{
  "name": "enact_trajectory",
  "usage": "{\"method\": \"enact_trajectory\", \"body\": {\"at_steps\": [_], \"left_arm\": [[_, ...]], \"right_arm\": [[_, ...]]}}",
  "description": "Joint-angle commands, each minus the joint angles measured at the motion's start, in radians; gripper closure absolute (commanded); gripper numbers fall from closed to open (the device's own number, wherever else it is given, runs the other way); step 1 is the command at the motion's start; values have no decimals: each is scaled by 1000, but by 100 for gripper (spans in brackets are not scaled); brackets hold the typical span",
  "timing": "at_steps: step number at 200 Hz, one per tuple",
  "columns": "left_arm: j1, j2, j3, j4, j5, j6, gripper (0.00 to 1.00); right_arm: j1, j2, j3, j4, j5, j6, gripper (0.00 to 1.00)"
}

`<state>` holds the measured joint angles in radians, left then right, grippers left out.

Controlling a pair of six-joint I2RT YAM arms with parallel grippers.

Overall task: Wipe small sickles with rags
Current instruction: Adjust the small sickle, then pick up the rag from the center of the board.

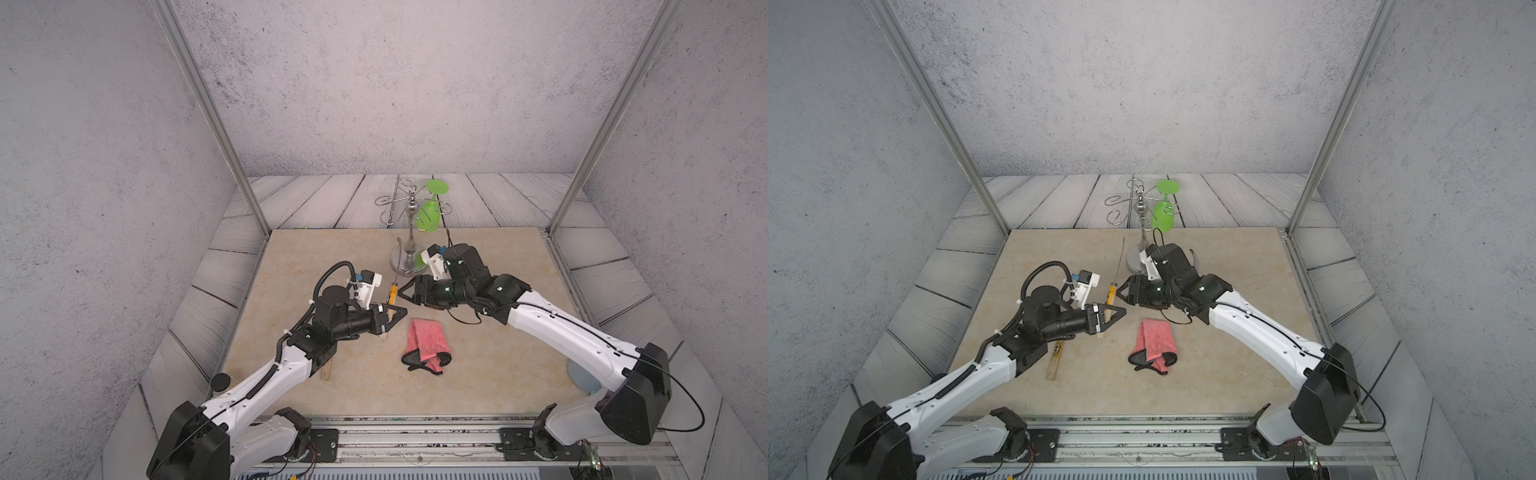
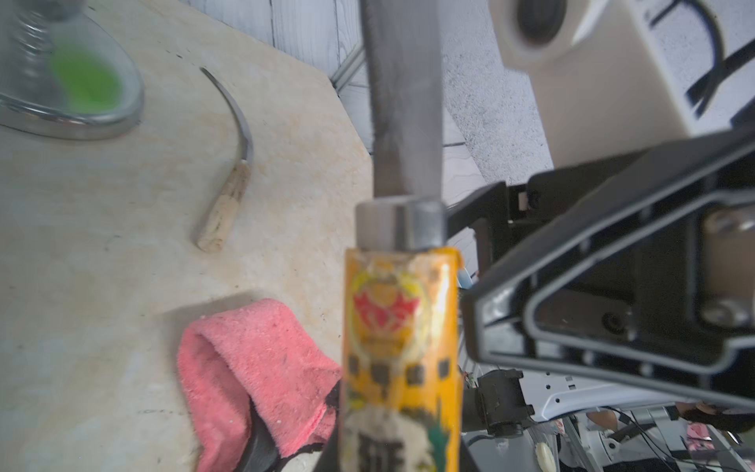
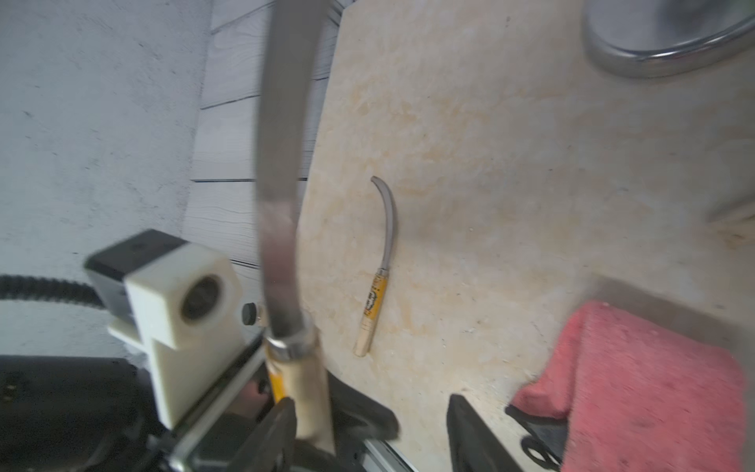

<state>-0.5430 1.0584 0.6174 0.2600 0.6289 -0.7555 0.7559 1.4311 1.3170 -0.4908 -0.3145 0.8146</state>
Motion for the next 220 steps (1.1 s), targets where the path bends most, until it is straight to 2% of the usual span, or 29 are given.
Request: {"method": "enact_trajectory", "body": {"at_steps": [1, 30, 53, 90, 145, 220], "left_arm": [[44, -50, -7, 2, -69, -15, 100], [82, -95, -20, -9, -72, -39, 100], [102, -145, -35, -30, -76, -53, 100], [149, -219, -71, -51, -41, -77, 100], [217, -282, -84, -89, 31, -79, 100], [251, -288, -111, -74, 70, -87, 100]], "right_arm": [[-5, -75, 11, -234, 105, -90, 38], [-4, -85, 11, -380, 187, -123, 36], [-4, -36, 8, -451, 227, -133, 35], [12, 147, 21, -441, 254, -134, 29], [55, 438, 166, -452, 290, -119, 24], [76, 605, 235, -464, 272, -88, 24]]}}
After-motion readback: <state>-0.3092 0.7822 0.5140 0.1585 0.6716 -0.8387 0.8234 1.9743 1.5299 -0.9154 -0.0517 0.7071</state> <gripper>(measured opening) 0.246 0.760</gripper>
